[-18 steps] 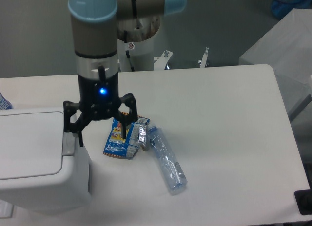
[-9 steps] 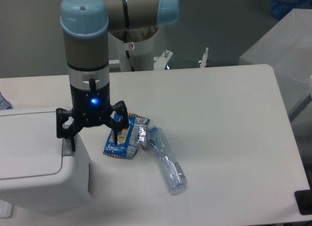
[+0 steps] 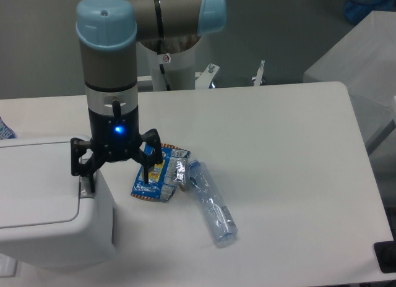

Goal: Open the trash can
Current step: 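Pull the gripper up to swing the trash can lid open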

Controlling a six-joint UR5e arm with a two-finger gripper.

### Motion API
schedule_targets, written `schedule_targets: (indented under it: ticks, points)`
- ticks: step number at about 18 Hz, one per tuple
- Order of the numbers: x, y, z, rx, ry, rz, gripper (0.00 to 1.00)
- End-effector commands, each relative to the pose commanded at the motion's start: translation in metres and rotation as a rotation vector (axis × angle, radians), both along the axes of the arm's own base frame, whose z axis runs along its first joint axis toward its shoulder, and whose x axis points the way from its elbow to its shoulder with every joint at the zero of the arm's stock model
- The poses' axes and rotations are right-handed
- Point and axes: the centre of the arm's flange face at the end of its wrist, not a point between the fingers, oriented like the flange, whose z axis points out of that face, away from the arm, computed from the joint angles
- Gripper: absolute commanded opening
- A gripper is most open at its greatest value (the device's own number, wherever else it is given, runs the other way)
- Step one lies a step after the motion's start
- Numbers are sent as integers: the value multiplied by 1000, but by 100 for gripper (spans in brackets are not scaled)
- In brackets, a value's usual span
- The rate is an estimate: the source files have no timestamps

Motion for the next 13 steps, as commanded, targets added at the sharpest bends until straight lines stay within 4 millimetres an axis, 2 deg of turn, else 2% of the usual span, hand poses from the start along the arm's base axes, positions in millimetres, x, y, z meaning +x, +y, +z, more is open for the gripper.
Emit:
schedule_targets:
  ticks: [4,6,8,10,13]
  points:
    - [0,-1,-1,-3,-1,-1,100]
    - [1,-1,5,7,6,-3,100]
    - [-3,-2,22,30,30,-9,100]
    - [-14,-3,48,66,66,-1,100]
    - [-43,-15,71,91,117,10,100]
